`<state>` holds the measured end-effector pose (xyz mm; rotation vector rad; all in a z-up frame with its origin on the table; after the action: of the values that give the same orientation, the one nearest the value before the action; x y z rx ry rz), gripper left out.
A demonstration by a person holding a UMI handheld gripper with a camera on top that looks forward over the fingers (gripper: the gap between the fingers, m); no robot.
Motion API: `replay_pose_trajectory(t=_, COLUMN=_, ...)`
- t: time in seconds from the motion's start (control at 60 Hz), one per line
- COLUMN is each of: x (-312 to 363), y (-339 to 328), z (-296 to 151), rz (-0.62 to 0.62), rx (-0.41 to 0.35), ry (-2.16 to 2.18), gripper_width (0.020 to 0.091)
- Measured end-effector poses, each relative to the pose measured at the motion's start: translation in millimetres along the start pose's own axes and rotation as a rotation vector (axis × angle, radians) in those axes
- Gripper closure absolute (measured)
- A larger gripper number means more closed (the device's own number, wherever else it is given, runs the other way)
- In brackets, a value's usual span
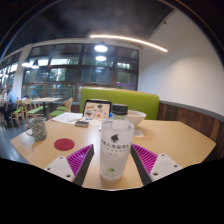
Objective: Pour water
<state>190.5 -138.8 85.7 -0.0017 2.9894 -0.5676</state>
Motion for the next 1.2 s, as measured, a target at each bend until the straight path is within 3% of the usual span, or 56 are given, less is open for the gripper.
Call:
replay_pose_trajectory(t=0.067, x=1.1, y=17.7, z=-4.3, rz=0.047, rx=-0.014, ry=0.023, gripper_width=0.0314)
replay_pose_trajectory(t=0.117, x=-0.2, y=28.0, z=-3.9, rz=0.085, rx=-0.011, ry=0.054, gripper_width=0.0514)
replay_pose_trajectory(t=0.267, x=3.2, y=34.2, z=-4.3, rz=0.153, rx=-0.099, ry=0.114, gripper_width=0.0572)
replay_pose_trajectory(t=0.4, x=5.2, y=33.5, z=-4.9, rz=0.177, rx=-0.098, ry=0.137, gripper_width=0.0661)
replay_pose_trajectory(t=0.517, x=15.4, y=33.8, z=-11.8, rz=0.191, rx=-0.053, ry=0.075, gripper_width=0.0663)
replay_pose_trajectory(t=0.633, x=40.9, y=26.1, z=-53.1, rz=0.221, rx=-0.055, ry=-0.158, gripper_width=0.0663)
replay_pose_trajectory(t=0.783, x=100.6, y=19.9, z=-123.3, rz=0.320, rx=-0.118, ry=-0.752, gripper_width=0.0664)
replay_pose_trajectory(t=0.9, x=156.9, y=25.0, z=-153.0, rz=0.422, rx=-0.168, ry=-1.314, gripper_width=0.0663)
replay_pose_trajectory(t=1.083, x=217.6, y=48.6, z=-154.0, rz=0.542, rx=-0.166, ry=-1.892, gripper_width=0.0661)
replay_pose_trajectory(t=1.2, x=239.5, y=43.7, z=-148.2, rz=0.615, rx=-0.204, ry=-2.207, gripper_width=0.0663)
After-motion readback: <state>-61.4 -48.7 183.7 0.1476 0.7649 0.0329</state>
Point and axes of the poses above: the point between the fingertips, and its own axes, seen from behind it with the camera up: x to the left, z down, y forward, the way the camera looks, the point moved 7 cm from there along -y, backward, against the way the camera looks, and after that the axes turned 11 degrees about x, right-handed, at the moved point
